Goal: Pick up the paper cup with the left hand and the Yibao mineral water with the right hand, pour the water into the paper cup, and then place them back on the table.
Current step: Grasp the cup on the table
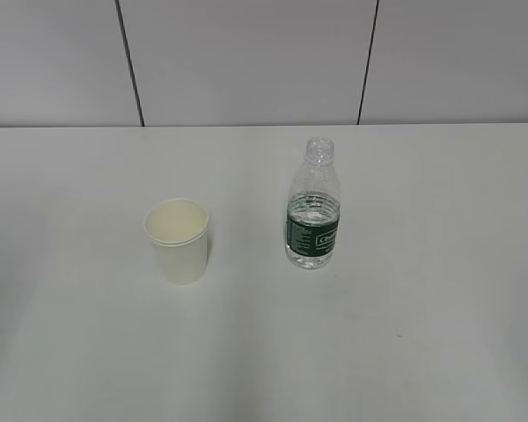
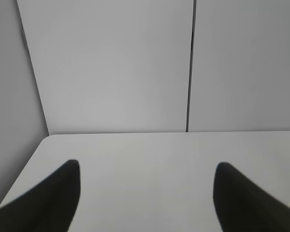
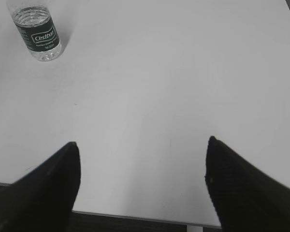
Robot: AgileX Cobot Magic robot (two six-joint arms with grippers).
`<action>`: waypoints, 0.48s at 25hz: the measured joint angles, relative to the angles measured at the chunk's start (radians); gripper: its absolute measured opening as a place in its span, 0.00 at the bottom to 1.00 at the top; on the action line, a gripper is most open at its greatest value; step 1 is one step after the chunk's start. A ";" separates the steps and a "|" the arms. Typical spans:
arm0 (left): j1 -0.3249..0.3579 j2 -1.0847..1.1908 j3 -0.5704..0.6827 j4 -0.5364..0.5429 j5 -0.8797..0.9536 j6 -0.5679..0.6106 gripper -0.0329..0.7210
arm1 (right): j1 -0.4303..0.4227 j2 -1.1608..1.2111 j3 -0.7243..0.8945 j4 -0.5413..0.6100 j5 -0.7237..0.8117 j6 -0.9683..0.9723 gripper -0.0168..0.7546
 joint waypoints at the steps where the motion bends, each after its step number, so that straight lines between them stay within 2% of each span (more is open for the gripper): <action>1: 0.000 0.033 0.000 0.000 -0.033 0.000 0.78 | 0.000 0.000 0.000 0.000 0.000 0.000 0.79; 12: 0.000 0.386 0.000 0.000 -0.326 0.000 0.77 | 0.000 0.000 0.000 0.000 0.000 0.000 0.79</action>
